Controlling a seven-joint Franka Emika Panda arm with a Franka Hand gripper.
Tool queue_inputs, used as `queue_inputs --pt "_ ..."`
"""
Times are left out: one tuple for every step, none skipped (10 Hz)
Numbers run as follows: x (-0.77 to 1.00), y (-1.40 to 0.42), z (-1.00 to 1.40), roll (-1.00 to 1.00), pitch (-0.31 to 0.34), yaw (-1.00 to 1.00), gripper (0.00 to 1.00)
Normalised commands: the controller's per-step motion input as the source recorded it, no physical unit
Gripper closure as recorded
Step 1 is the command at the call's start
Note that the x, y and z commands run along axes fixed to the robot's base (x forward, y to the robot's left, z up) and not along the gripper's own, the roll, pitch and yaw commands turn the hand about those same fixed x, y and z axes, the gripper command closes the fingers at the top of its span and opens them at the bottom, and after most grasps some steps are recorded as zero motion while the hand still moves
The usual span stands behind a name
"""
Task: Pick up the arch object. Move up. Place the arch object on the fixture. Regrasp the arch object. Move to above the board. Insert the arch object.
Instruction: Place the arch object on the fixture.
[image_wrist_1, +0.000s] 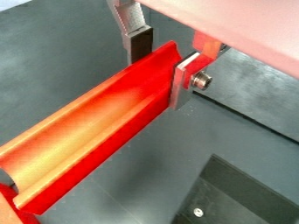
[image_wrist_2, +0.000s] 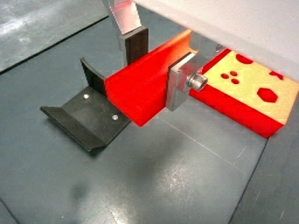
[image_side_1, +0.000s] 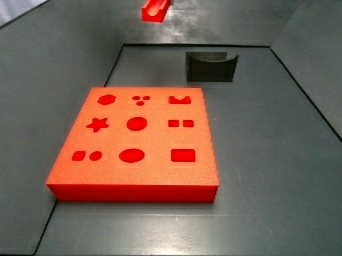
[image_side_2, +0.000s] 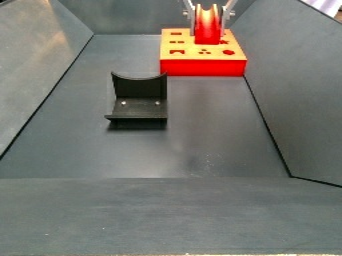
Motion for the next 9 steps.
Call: queue_inputs --pt "1.00 -0.23 0.09 0.23 -0.049 0.35 1.00" --pt "1.00 -0.21 0.08 0.23 -0.032 0.29 1.00" --pt "1.00 -0.19 0.07 0.18 0.002 0.17 1.00" --pt "1.00 -0.18 0.07 0.14 0.025 0.11 1.00" --pt "1.00 -0.17 0.06 0.12 0.057 0.07 1.00" --pt "1.00 -0.16 0.06 0.11 0.074 0.06 1.00" --pt "1.00 -0.14 0.05 0.11 0.103 0.04 1.00" --pt "1.00 -0.13 0.05 0.11 0.121 0.04 1.00" --pt "1.00 -0.12 0.05 0.11 0.136 0.04 1.00"
